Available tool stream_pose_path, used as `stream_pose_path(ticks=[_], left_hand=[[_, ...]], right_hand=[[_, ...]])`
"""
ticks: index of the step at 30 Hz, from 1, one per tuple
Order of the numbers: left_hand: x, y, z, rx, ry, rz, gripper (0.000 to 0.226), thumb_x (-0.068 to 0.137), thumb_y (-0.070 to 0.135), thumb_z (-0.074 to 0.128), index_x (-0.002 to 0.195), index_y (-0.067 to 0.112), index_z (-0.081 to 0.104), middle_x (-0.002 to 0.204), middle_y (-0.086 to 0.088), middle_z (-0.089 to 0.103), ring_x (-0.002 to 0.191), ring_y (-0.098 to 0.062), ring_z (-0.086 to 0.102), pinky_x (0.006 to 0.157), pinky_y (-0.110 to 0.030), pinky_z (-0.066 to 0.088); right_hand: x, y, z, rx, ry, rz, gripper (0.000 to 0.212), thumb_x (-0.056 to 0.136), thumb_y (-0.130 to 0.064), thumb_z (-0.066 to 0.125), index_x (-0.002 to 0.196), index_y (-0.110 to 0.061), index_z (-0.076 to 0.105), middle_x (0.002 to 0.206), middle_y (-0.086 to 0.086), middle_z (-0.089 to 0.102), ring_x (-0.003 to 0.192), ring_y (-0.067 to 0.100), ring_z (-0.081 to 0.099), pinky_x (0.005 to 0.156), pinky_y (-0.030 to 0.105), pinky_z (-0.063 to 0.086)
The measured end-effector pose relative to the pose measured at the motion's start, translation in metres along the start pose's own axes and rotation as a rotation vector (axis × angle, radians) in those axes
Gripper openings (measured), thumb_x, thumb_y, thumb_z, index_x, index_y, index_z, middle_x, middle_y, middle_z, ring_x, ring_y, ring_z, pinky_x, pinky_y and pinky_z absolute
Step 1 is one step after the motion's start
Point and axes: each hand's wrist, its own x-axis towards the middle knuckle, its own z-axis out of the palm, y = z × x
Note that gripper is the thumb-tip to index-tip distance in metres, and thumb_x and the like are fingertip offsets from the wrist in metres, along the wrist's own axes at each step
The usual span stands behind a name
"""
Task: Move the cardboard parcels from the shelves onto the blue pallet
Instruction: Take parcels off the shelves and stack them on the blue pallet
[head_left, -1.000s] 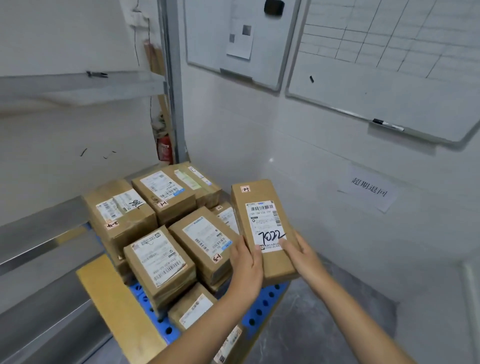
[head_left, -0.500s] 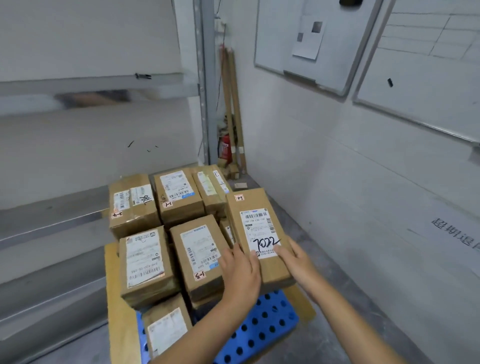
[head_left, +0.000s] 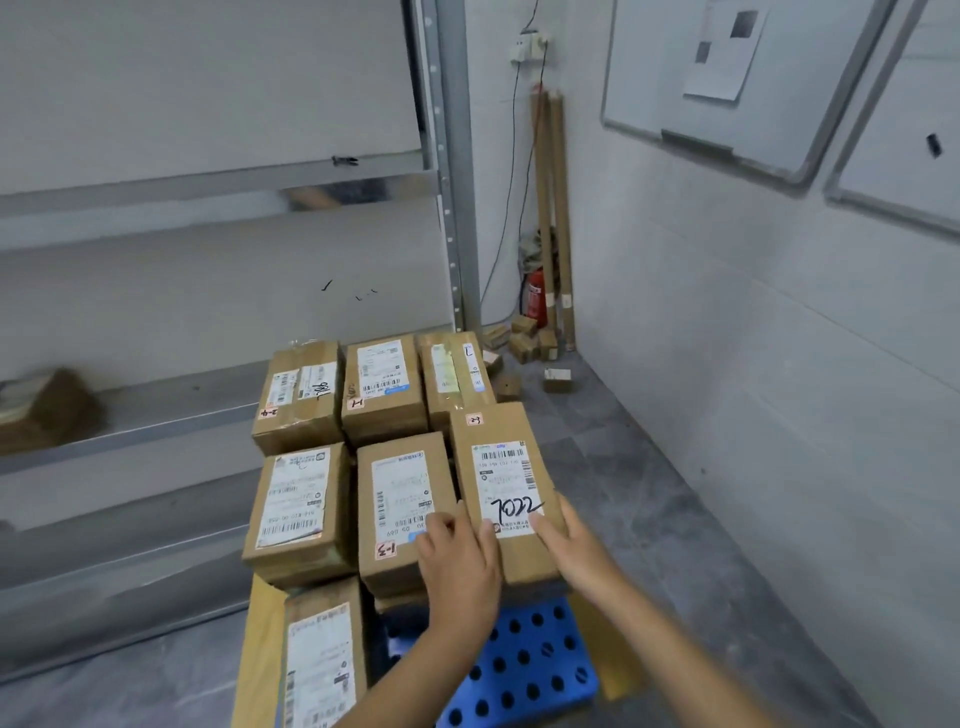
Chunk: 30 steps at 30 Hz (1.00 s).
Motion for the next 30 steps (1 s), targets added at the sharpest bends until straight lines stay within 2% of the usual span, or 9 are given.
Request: stream_pose_path(ticks=[4, 9, 12, 14, 16, 18, 20, 25, 30], left_hand=[[-0.002, 0.001, 0.004, -0.072, 0.047, -0.002, 0.043, 0.104, 0.043, 0.03, 0.141, 0.024, 0.041, 0.125, 0.001, 0.041, 0.099, -0.009, 0.025, 0.088, -0.026, 0.03], [0.002, 0.001, 0.0, -0.136, 0.044, -0.027, 0.043, 0.103, 0.041, 0.035, 0.141, 0.02, 0.042, 0.119, 0.002, 0.042, 0.103, -0.013, 0.033, 0.095, -0.029, 0.038], [0.007, -0.005, -0.009, -0.247, 0.002, -0.024, 0.036, 0.103, 0.04, 0.039, 0.131, 0.021, 0.047, 0.114, 0.005, 0.039, 0.111, -0.013, 0.039, 0.099, -0.029, 0.039], [0.012, -0.013, -0.019, -0.288, -0.039, 0.003, 0.036, 0.103, 0.039, 0.037, 0.132, 0.02, 0.048, 0.116, 0.007, 0.043, 0.114, -0.012, 0.045, 0.097, -0.025, 0.039], [0.019, -0.023, -0.038, -0.314, -0.04, 0.035, 0.037, 0.104, 0.036, 0.037, 0.135, 0.019, 0.048, 0.122, 0.006, 0.046, 0.11, -0.01, 0.051, 0.096, -0.026, 0.044], [0.027, -0.038, -0.066, -0.315, 0.001, 0.08, 0.035, 0.104, 0.036, 0.038, 0.133, 0.02, 0.051, 0.124, 0.004, 0.05, 0.103, -0.008, 0.055, 0.094, -0.029, 0.048], [0.037, -0.062, -0.101, -0.287, 0.052, 0.111, 0.034, 0.104, 0.038, 0.039, 0.129, 0.022, 0.054, 0.122, 0.005, 0.052, 0.103, -0.009, 0.055, 0.093, -0.032, 0.05], [0.048, -0.168, -0.202, -0.2, 0.186, 0.075, 0.036, 0.103, 0.034, 0.043, 0.133, 0.017, 0.052, 0.132, 0.0, 0.053, 0.125, -0.016, 0.048, 0.098, -0.025, 0.038], [0.023, -0.3, -0.296, -0.11, 0.237, -0.039, 0.047, 0.103, 0.028, 0.046, 0.146, 0.008, 0.041, 0.148, -0.009, 0.044, 0.138, -0.024, 0.041, 0.114, -0.035, 0.031]], right_hand=[[0.004, 0.001, -0.005, -0.009, -0.056, -0.027, 0.046, 0.098, -0.046, 0.047, 0.143, -0.037, 0.036, 0.125, -0.014, 0.062, 0.105, 0.0, 0.061, 0.072, 0.012, 0.047], [0.006, -0.001, -0.003, -0.039, -0.073, -0.034, 0.05, 0.099, -0.045, 0.046, 0.146, -0.031, 0.034, 0.127, -0.011, 0.059, 0.108, 0.003, 0.059, 0.075, 0.013, 0.049], [0.007, -0.022, -0.004, -0.105, 0.095, -0.058, 0.053, 0.1, -0.043, 0.044, 0.149, -0.025, 0.032, 0.144, 0.002, 0.046, 0.123, 0.014, 0.05, 0.09, 0.024, 0.043], [0.009, -0.05, -0.001, -0.112, 0.207, -0.164, 0.049, 0.101, -0.04, 0.042, 0.147, -0.026, 0.036, 0.146, 0.002, 0.043, 0.117, 0.008, 0.047, 0.09, 0.025, 0.039], [0.011, -0.084, 0.013, -0.094, 0.182, -0.278, 0.044, 0.101, -0.038, 0.042, 0.144, -0.03, 0.041, 0.143, -0.003, 0.049, 0.119, 0.007, 0.051, 0.096, 0.031, 0.045], [0.011, -0.112, 0.041, -0.12, 0.128, -0.346, 0.043, 0.1, -0.037, 0.043, 0.143, -0.03, 0.043, 0.144, -0.008, 0.048, 0.129, 0.011, 0.048, 0.104, 0.031, 0.04], [0.01, -0.135, 0.078, -0.159, 0.072, -0.382, 0.043, 0.1, -0.036, 0.045, 0.143, -0.029, 0.043, 0.146, -0.007, 0.046, 0.134, 0.012, 0.042, 0.103, 0.027, 0.035], [-0.004, -0.172, 0.185, -0.173, -0.089, -0.432, 0.043, 0.1, -0.035, 0.046, 0.142, -0.03, 0.043, 0.148, -0.006, 0.045, 0.131, 0.008, 0.042, 0.103, 0.027, 0.035], [-0.029, -0.208, 0.316, -0.239, -0.211, -0.483, 0.048, 0.1, -0.034, 0.048, 0.146, -0.023, 0.04, 0.149, -0.001, 0.043, 0.137, 0.014, 0.04, 0.112, 0.033, 0.032]])
